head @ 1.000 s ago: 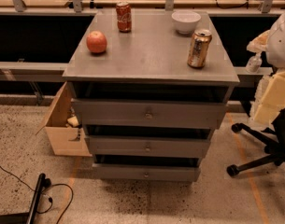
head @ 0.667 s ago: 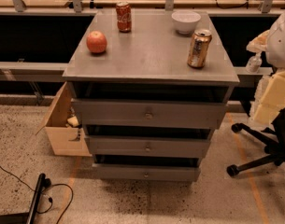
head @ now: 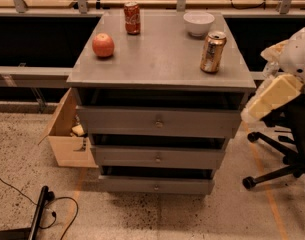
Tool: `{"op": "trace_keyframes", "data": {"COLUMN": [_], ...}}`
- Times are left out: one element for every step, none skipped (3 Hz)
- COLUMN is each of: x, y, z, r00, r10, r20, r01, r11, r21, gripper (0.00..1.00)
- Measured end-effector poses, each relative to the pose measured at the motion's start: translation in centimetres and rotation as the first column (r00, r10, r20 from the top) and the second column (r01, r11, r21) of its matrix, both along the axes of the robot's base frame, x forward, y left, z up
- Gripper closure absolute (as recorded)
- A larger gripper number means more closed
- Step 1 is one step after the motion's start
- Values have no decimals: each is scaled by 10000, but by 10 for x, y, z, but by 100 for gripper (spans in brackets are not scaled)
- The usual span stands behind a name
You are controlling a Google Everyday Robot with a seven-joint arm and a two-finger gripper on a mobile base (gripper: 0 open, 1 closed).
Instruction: Pick orange can
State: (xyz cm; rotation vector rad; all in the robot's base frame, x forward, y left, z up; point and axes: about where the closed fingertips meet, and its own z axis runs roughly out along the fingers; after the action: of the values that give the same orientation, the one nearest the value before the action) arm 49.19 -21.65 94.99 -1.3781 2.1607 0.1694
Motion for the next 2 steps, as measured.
{"op": "trace_keyframes", "data": {"x": [33, 59], "y": [5, 13], "z": [-22, -38], "r00": [9968, 9856], "r10": [-635, -1374], "r20": [490, 984], "r01": [505, 789], "r11": [9712, 8888], "r21": [2328, 4514], "gripper": [0, 0]}}
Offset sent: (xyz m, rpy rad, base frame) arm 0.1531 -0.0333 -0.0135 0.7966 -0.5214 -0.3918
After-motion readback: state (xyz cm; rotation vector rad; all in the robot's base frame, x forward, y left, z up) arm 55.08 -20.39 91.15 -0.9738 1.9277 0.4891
